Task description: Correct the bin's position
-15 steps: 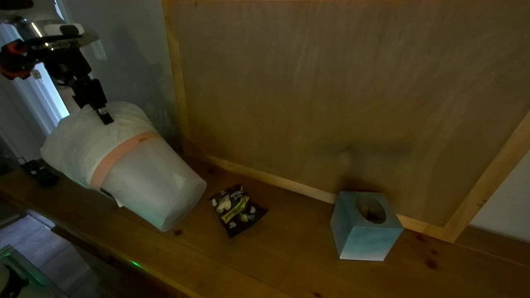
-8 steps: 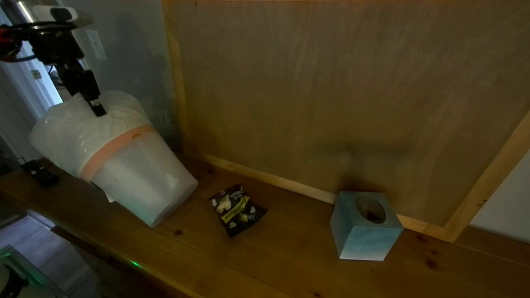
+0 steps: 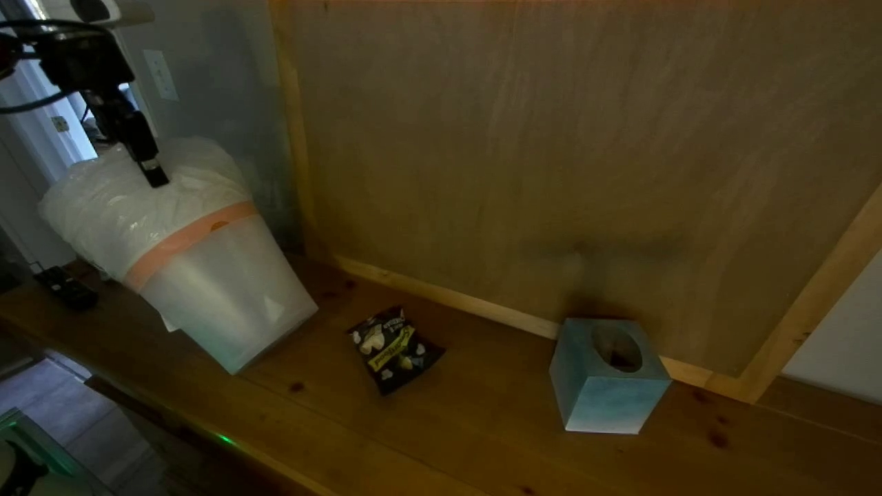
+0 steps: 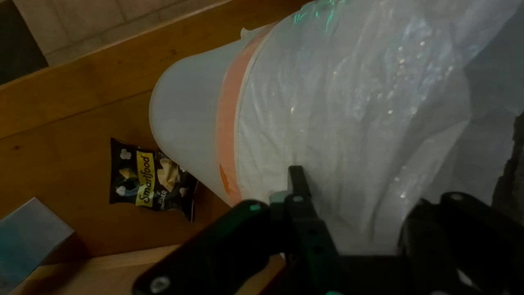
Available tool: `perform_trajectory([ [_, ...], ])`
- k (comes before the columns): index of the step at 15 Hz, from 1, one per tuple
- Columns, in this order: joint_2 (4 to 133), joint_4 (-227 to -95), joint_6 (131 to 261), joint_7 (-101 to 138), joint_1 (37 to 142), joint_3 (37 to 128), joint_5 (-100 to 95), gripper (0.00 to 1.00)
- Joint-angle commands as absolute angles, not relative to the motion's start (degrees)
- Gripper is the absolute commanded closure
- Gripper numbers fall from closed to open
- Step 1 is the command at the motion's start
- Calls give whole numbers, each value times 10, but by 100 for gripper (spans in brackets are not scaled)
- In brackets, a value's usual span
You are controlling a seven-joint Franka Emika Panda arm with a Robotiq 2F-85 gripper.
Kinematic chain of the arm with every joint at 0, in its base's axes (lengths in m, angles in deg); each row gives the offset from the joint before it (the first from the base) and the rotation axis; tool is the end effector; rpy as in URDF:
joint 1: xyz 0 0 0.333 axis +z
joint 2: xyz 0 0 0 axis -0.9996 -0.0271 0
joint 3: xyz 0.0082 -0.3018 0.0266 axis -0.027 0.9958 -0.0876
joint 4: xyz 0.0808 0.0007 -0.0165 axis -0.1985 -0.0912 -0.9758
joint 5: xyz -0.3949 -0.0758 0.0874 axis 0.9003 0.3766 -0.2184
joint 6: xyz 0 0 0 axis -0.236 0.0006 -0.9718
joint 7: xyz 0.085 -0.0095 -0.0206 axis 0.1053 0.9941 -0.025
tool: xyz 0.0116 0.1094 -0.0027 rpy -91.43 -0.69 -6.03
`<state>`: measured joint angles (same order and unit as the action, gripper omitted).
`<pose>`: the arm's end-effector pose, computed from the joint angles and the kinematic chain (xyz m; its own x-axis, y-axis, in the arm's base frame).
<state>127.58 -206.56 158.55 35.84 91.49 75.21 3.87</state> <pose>0.3546 0.0253 0.5476 0.9636 -0.2512 0.0914 -0.2642 -0.9472 0.1815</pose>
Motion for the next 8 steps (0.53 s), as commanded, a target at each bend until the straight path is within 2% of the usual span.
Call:
perform_trajectory([
  [1,1293,-2087,1595,346,897,775,-39,95],
  [8,1325,-2104,1598,355,873,788,-123,95],
])
